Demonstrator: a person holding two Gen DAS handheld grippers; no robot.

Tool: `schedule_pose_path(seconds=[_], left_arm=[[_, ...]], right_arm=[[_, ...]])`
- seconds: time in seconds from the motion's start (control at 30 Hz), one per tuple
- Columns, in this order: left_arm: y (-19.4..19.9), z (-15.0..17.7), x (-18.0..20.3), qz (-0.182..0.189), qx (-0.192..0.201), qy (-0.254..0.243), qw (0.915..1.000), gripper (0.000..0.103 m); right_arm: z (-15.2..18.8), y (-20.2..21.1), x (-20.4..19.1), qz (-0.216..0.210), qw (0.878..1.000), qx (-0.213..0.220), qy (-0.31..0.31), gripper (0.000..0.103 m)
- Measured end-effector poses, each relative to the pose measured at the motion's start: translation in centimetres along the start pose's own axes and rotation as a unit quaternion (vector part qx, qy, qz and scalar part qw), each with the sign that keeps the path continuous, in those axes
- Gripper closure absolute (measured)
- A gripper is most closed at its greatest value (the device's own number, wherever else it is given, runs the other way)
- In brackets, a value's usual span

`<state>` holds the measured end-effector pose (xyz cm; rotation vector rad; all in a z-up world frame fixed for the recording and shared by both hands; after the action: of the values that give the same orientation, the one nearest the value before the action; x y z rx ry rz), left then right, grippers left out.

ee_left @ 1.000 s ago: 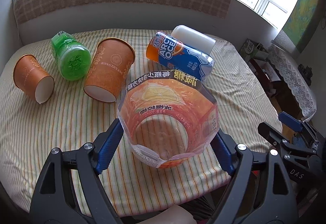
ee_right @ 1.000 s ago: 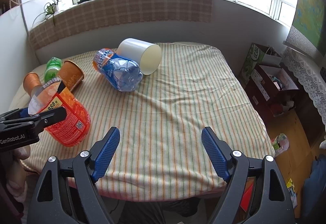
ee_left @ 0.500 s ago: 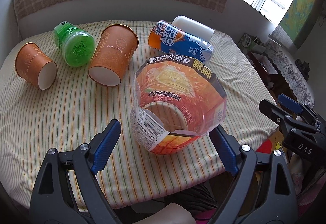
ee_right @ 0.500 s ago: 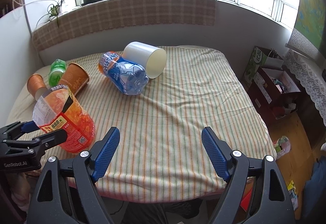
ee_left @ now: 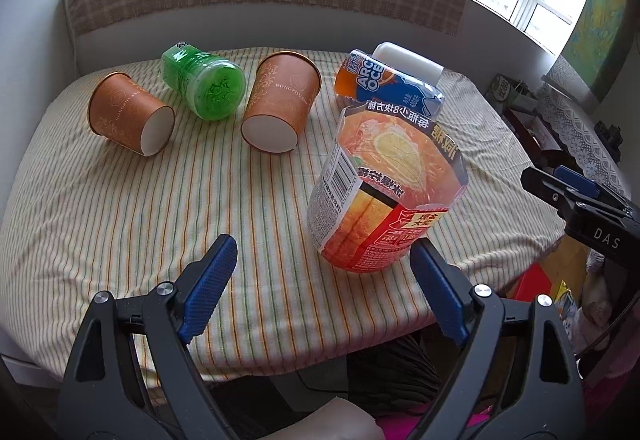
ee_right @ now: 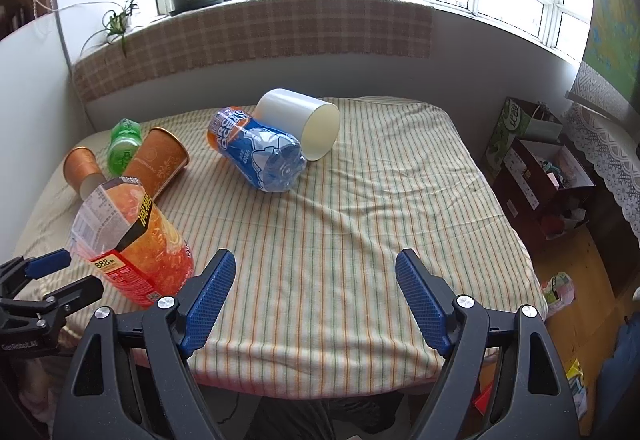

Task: Flip cup upright
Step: 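Lower the red bottle upright onto the bedspread with the left gripper, then open the left gripper and pull it back from the bottle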

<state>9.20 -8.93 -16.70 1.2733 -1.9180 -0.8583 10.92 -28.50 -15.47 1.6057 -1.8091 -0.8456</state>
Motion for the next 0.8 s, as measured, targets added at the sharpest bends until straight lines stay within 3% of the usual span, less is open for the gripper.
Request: schedule_pose_path(seconds=[0.27,0.37,0.5,0.8], left_arm=[[5.6,-1.8,-2.3,-0.067,0.1,-0.006,0.9927,0.013],[7.3,-2.3,-2.1,-0.076,0.131,-0.006,0.9885,0.012],[8.8,-3.2,-2.0,-0.093,0.163,-0.006,0.9823,0.001],[9.9,-3.7,-2.0,-0.105,0.181,0.002,0.9779,0.0]], right_arm=[[-0.8,1.7,-1.5,-0.03,0.999,0.042,-0.001,0.021],[-1.2,2.3,-1.8,-0.039,0.998,0.056,-0.006,0.021],[-1.5,2.8,-2.0,-0.048,0.996,0.07,-0.013,0.021],[-1.7,3.5,-2.3,-0.052,0.995,0.088,-0.016,0.019]])
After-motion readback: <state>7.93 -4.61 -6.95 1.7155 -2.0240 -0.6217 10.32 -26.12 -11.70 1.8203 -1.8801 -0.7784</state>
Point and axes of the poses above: each gripper's, at about its wrist camera, not at the fingertips, and y roughly against the way its jaws point, x to its right, z to its underside, the point moved 10 cm from there along -y, roughly the way its jaws point, and after that the axes turned 4 degrees about -x, right-handed, at the moved point
